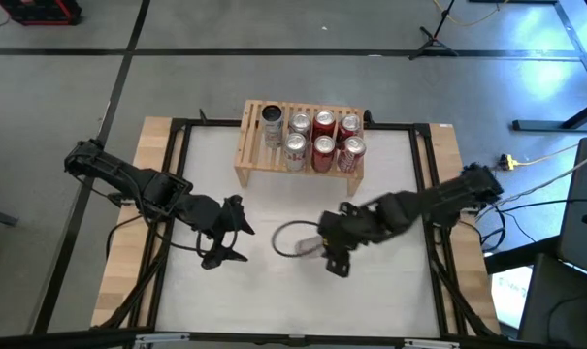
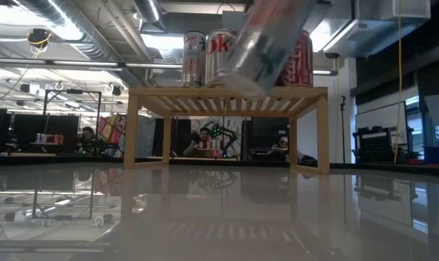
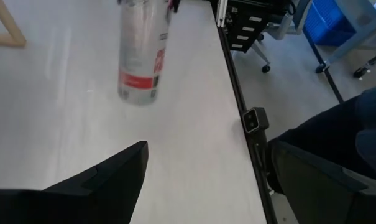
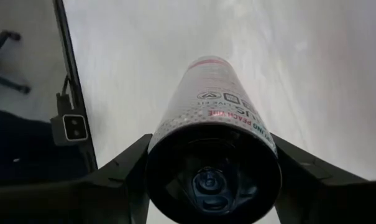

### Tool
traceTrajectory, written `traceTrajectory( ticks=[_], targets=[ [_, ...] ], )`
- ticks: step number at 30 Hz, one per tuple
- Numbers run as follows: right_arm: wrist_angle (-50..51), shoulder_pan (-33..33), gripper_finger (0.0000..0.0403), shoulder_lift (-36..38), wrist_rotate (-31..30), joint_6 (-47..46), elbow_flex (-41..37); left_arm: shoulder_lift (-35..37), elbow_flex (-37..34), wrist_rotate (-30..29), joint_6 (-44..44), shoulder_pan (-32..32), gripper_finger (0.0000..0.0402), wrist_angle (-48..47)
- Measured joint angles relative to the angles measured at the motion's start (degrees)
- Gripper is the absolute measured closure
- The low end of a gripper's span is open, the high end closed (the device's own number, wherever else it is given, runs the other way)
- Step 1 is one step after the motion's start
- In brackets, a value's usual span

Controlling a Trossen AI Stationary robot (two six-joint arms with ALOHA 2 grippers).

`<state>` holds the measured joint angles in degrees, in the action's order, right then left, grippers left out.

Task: Place canned beverage on shelf
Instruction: Put the white and pink soda can on the shelf aligned with the other white and pink soda can

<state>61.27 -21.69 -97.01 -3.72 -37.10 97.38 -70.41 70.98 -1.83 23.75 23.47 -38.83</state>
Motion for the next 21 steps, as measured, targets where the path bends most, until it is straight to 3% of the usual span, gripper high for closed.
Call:
traceTrajectory(
  ticks=[7, 21],
  targets=[
    [8.38, 5.22, 0.0174, -9.11, 6.34, 5.79, 9.78, 0.0, 0.0, -0.22, 0.16, 2.41, 0.0069, -0.4],
    [11.71, 7.12, 0.0174, -15.81, 9.41, 8.92, 10.34, 0.0, 0.0, -0.65, 2.17, 5.43, 0.0069, -0.67]
  ],
)
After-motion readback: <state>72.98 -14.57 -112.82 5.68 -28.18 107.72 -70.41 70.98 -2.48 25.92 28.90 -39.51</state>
